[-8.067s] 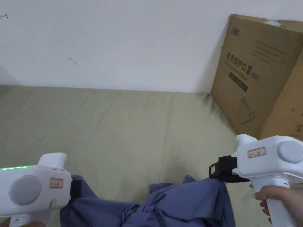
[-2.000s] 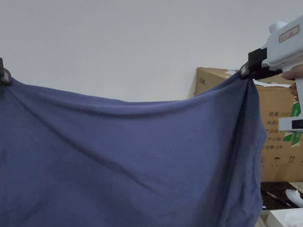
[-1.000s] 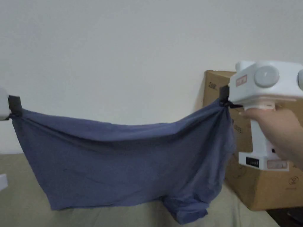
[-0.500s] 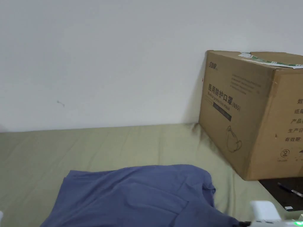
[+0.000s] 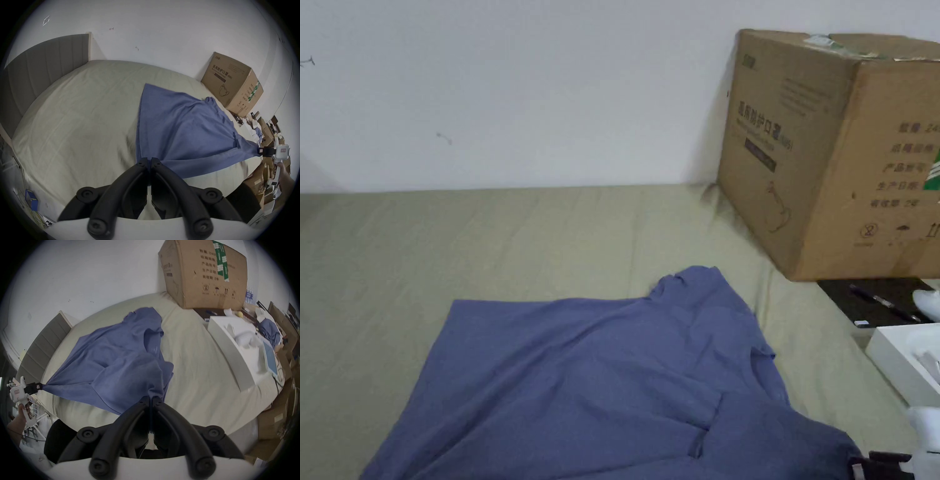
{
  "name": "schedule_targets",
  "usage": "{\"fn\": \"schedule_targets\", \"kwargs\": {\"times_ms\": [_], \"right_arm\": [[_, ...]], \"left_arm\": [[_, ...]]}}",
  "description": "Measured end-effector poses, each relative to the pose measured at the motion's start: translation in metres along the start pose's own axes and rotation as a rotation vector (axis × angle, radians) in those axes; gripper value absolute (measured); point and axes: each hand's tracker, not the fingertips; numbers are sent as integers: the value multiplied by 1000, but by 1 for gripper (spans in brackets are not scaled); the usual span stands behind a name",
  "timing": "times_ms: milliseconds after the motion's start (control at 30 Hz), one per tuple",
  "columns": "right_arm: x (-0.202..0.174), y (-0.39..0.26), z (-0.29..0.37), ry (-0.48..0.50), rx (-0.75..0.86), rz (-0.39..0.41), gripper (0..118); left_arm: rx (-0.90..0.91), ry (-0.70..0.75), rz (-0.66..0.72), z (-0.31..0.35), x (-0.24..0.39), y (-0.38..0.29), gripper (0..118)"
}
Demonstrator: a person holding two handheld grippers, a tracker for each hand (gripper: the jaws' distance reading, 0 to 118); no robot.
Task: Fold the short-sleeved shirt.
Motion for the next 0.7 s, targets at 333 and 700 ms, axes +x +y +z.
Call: {"fn": "schedule_targets", "kwargs": {"times_ms": [333, 700], "right_arm": [[1, -41, -71, -154, -131, 87, 3], [-17, -40, 5, -42, 56, -70, 110]], "left_arm": [[-74, 126, -188, -46, 1, -44, 3], [50, -23, -120, 20, 15, -38, 114]]}}
